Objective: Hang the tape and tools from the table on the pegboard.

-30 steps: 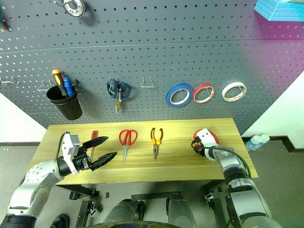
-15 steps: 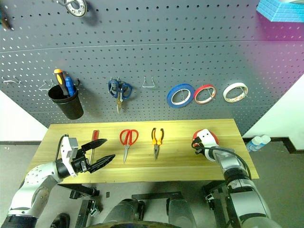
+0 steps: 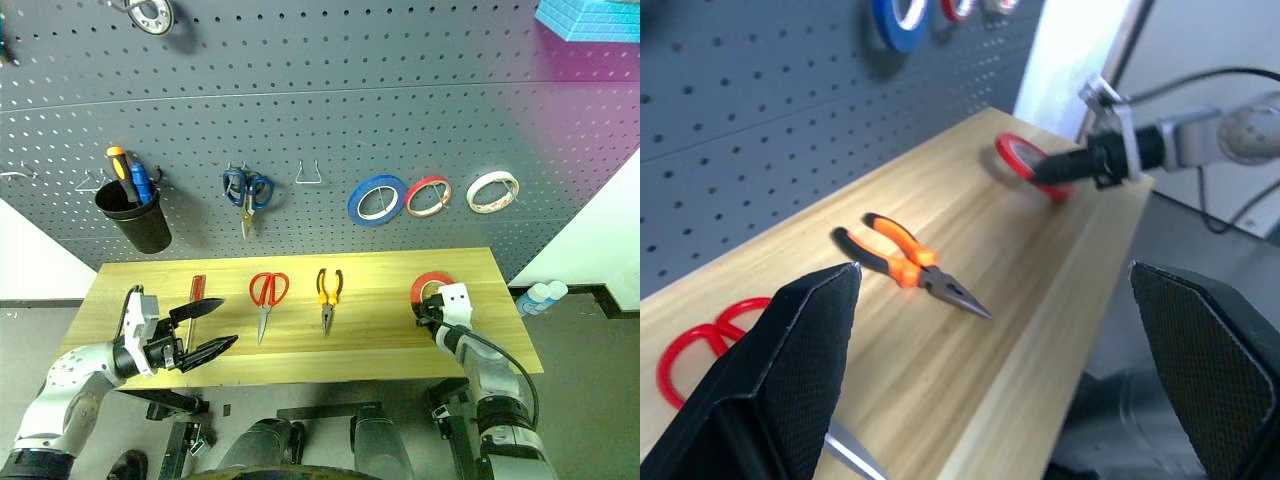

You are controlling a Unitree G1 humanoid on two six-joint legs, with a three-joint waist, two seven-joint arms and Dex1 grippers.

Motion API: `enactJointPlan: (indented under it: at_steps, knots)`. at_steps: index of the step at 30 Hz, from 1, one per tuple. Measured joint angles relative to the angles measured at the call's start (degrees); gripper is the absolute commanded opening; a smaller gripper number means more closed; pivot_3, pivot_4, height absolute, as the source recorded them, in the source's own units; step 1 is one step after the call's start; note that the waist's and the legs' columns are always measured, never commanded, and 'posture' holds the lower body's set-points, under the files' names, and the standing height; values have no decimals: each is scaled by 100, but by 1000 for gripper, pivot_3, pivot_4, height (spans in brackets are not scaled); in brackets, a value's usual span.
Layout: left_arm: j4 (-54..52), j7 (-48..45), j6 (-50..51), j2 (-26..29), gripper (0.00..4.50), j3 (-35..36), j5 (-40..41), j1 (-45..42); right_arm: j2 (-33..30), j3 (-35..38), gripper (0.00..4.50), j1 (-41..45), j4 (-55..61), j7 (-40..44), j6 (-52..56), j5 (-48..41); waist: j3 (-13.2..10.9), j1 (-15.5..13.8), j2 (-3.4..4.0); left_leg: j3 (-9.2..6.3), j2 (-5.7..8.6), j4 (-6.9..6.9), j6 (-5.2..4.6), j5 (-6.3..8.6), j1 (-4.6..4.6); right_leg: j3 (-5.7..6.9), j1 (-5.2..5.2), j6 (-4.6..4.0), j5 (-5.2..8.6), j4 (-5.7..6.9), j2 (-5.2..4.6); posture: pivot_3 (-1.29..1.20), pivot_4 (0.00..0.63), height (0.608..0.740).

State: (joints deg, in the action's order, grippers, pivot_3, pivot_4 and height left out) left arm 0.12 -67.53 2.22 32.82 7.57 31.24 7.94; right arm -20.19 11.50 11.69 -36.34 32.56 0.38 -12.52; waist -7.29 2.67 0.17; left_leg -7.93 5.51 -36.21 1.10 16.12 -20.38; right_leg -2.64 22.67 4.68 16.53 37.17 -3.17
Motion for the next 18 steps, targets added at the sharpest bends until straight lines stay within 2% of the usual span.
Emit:
enactJointPlan:
  at_steps: [9, 18]
  knots:
    - [-327, -61, 731, 116, 4500, 332, 601, -17, 124, 330, 691, -385, 520, 112, -786, -397, -2, -3, -2, 0, -1, 4, 0, 0, -2, 0, 3, 0, 0, -3, 0, -107, 120, 740]
    - [-841, 48, 1038, 197, 4500, 465, 776, -89, 265, 591, 691, -777, 1217, -323, -1094, -594, -2, -5, 0, 0, -3, 5, 0, 0, -2, 0, 2, -1, 1, -3, 2, -120, 116, 740]
